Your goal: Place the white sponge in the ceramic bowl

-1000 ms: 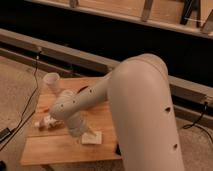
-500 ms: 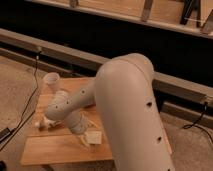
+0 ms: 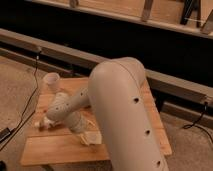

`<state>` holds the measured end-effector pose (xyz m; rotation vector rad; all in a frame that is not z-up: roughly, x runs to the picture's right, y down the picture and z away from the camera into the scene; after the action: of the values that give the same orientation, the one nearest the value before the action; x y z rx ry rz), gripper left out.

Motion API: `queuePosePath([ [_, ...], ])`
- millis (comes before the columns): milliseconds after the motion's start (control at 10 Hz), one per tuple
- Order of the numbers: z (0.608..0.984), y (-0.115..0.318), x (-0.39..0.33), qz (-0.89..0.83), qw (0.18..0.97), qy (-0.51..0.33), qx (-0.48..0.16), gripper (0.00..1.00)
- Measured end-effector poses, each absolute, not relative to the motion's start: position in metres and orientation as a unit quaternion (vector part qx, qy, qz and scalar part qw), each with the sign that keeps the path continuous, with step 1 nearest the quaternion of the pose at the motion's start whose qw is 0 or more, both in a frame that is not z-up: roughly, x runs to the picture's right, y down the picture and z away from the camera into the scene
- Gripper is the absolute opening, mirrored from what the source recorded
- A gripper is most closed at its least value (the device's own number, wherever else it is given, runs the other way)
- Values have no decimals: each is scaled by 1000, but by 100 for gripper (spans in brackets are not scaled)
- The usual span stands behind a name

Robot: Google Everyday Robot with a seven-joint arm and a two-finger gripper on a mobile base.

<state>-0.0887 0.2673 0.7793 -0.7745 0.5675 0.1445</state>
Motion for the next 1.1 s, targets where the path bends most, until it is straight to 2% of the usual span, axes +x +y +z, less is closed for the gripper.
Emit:
queuePosePath([
  [300,780,282,-88,24,876,269,-399,65],
  [800,798,280,-86,21,883,282,-375,64],
  [900,801,278,-86,26,885,283,-369,58],
  [1100,805,273,-88,38,888,282,-360,38],
])
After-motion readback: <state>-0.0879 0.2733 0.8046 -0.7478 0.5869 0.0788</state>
